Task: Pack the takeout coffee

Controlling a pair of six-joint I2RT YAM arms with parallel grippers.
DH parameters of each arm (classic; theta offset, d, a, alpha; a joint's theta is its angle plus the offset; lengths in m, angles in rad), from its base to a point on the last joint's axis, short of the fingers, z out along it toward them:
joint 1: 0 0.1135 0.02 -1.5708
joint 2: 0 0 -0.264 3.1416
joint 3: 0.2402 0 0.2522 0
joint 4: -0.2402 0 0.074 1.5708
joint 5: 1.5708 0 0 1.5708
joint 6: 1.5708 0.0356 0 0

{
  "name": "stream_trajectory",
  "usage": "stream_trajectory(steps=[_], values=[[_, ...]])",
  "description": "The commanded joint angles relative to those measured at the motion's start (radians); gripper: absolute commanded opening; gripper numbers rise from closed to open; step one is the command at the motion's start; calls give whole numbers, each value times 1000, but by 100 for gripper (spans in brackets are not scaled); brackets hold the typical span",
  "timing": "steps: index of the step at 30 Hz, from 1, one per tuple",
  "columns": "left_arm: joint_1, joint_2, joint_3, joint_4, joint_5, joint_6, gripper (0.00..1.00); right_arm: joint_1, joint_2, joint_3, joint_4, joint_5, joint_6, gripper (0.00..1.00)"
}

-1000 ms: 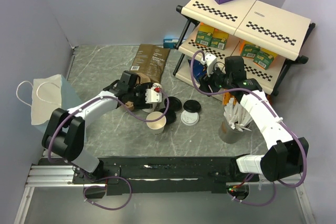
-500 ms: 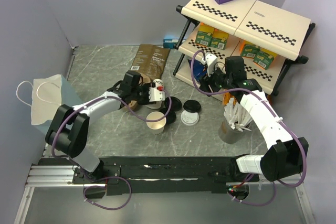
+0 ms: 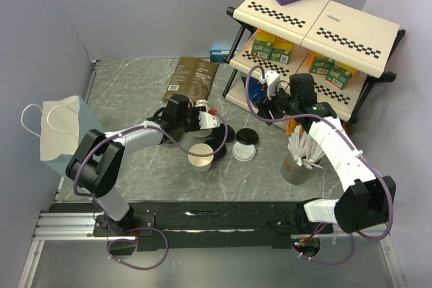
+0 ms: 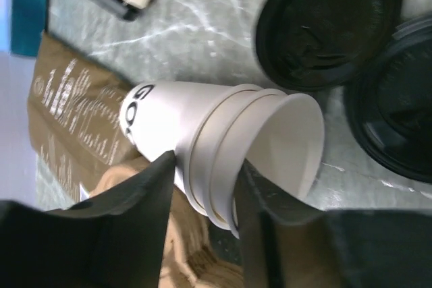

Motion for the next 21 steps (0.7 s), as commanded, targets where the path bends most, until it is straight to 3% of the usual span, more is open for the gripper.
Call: stream_trajectory(steps=[1,4,8,12,21], values=[[8,6,118,-23,-55,-93,38,-15,-18,-11,41,5,19,68],[25,35,214,-122,-41,-153,31,-16,-17,-9,46,3,26,68],[85,115,406,-373,55,-346,25,-18,-12,3,38,0,32,68],[123,214,603,-592,127,-434,22,-21,-24,3,29,6,24,68],[146,354,842,-786,221,-541,15,-48,-63,-37,27,0,32,68]])
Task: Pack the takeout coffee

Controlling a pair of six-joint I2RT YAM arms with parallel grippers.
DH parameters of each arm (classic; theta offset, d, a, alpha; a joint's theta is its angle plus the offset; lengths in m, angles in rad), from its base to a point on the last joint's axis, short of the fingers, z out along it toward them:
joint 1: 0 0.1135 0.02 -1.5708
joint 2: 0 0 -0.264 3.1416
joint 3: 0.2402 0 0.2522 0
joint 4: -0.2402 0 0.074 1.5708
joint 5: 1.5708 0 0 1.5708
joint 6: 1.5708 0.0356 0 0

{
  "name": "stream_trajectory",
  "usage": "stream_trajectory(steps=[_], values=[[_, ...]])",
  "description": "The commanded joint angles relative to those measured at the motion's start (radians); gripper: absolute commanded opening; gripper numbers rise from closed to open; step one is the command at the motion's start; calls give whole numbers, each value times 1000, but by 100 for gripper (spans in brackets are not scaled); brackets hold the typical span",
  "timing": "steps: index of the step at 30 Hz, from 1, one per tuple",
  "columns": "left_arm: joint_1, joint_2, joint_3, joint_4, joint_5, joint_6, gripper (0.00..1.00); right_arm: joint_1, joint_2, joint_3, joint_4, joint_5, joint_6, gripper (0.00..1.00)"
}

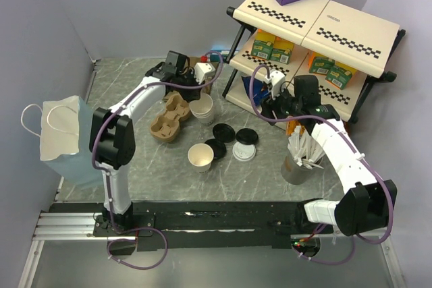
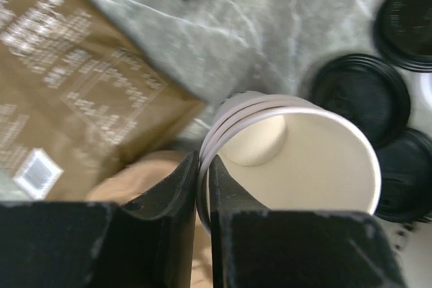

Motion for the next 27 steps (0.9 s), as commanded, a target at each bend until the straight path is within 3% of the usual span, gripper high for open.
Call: stream_trajectory(steps=[1,8,16,21,24,27], values=[[-4,63,119,-169,94,-88,14,-18,-48,-26,18,-4,11,68],[-3,120,220,-203,87,-146,16,-25,-48,-30,19,-17,20,68],[-3,82,187,-137,33,-177,18,-28,-48,-43,31,-23,29,68],[-3,56,170,-102,39,-203,47,-30,-51,-40,27,-24,25,69],[-3,22,150,-71,73,-205,60,-30,-55,-36,19,-27,20,69],[-3,-15,130,-33,120,-217,68,-28,-58,-29,4,-33,11,69]])
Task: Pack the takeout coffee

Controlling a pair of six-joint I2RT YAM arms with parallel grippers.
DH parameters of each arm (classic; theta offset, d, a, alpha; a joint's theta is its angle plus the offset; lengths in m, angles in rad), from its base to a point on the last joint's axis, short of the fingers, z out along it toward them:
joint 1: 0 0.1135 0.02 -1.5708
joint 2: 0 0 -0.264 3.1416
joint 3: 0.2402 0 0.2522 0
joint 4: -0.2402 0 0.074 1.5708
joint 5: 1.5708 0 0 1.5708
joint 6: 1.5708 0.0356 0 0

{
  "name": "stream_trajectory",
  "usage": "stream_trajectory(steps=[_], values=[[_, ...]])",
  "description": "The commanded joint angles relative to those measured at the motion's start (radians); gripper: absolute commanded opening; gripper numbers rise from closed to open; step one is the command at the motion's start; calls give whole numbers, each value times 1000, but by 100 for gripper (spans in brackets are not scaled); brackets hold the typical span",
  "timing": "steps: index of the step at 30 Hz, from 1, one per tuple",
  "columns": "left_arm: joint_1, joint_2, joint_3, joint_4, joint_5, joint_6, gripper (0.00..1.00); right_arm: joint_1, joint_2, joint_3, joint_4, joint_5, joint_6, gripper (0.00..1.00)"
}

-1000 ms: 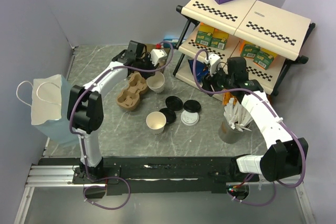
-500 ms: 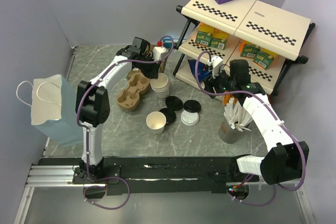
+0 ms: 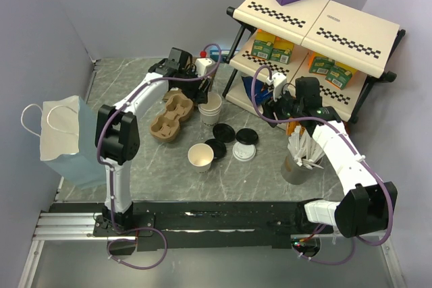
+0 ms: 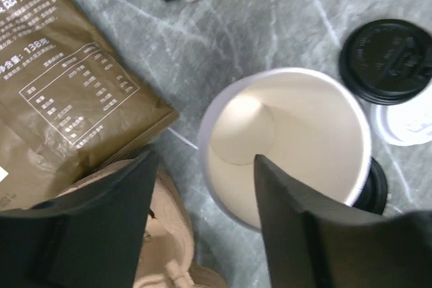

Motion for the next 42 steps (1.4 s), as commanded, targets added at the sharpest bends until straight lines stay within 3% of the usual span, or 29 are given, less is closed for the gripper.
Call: stream_trajectory(steps=[1,3,5,11,18,24,30,35,42], values=[[0,-123,-17,83,89,-42,69,-10,-37,13,2,-31,-9,69],[0,-144,-13,89,111,-54,73,-8,-35,20,-13,-42,-18,69],[0,-167,-14,97,126,-68,99,-10,-38,36,-33,-72,-35,69],[0,-354,-146,100,175,24,100,24,-94,40,-90,-106,-110,71],[-2,-570,-387,-113,220,199,99,219,-186,-19,-165,-80,-211,71],[0,-705,-583,-58,180,60,99,367,-106,-3,-234,28,-244,66],[23,-840,-715,52,117,-122,99,409,105,126,-220,128,-317,64],[101,-871,-747,16,57,-122,99,409,142,31,8,82,-422,62],[255,-828,-662,-20,112,-132,99,412,247,2,56,-52,-615,63]])
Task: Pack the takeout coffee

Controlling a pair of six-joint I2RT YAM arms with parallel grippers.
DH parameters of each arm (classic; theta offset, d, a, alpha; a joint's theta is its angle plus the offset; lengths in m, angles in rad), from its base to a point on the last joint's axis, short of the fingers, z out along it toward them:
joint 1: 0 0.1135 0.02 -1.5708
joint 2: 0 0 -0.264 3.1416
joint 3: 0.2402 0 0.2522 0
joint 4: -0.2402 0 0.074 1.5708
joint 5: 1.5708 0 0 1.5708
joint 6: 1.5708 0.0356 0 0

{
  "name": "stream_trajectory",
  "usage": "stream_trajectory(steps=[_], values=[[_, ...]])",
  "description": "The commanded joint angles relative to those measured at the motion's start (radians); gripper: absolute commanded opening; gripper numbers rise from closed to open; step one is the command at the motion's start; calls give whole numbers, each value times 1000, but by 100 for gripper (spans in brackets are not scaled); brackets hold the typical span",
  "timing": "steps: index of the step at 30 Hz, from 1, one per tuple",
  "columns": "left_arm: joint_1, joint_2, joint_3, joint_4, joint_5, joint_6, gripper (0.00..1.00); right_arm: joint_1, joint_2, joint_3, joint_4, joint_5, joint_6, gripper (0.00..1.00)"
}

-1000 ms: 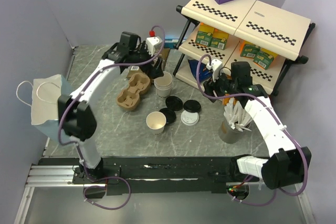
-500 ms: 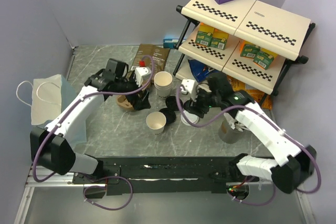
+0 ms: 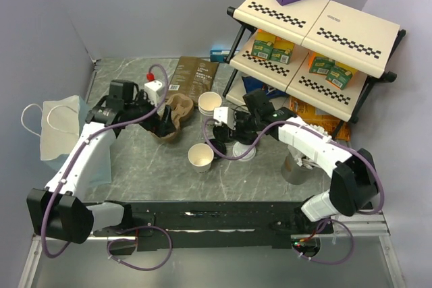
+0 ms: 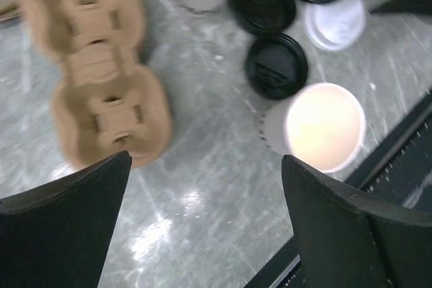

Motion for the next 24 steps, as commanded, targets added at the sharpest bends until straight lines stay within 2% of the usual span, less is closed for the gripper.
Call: stream_trajectory(steps=[1,8,19,24], values=[[91,19,77,-6,25,-32,99,6,61,-16,83,-99,-172,64],[129,9,149,-24,15,-7,99,15,184,-2,114,-110,-244,65],[169,12,176,-19,38,-15,99,30,333,50,136,-63,-292,65],[181,14,174,-15,44,-20,99,32,386,92,120,-40,-301,62]])
